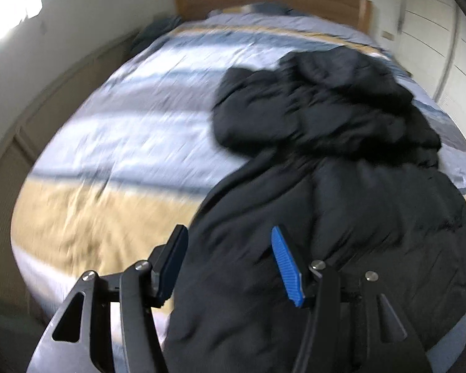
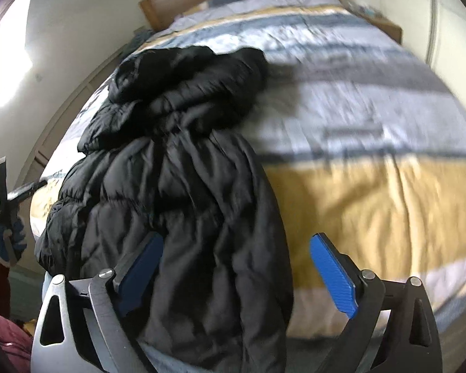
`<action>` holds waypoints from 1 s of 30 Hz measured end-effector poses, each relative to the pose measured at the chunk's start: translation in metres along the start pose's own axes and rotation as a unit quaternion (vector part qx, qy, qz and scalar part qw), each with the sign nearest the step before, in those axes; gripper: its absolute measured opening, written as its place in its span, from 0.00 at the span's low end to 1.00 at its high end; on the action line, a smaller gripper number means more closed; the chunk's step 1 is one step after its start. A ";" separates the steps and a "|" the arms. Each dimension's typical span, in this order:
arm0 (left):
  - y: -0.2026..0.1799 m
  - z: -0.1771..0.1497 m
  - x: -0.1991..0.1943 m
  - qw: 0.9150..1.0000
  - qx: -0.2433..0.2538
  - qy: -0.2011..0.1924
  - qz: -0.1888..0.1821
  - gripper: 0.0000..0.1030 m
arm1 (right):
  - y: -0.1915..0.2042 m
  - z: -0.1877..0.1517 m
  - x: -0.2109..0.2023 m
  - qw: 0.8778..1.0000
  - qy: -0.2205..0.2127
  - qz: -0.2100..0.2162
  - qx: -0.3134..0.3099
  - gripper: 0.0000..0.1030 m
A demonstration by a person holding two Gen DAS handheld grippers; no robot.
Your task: Fold large clothes
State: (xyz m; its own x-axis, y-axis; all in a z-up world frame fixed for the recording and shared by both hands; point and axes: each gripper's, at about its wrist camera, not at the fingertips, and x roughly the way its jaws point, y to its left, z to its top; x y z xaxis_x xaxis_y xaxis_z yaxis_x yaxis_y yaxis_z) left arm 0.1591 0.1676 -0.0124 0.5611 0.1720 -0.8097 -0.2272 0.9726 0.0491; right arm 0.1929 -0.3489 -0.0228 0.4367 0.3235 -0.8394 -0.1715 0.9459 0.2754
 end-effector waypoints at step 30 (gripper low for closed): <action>0.125 -0.166 0.039 0.911 -0.302 0.043 -0.278 0.59 | -0.049 -0.099 0.078 0.971 0.100 0.117 0.185 0.99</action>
State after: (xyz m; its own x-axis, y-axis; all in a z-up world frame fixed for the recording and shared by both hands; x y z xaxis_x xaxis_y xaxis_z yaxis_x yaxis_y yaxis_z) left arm 0.0205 0.2700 -0.1349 0.6645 -0.3585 -0.6557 -0.3382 0.6381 -0.6917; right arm 0.1479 -0.3724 -0.1477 0.2374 0.5548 -0.7974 0.0997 0.8026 0.5881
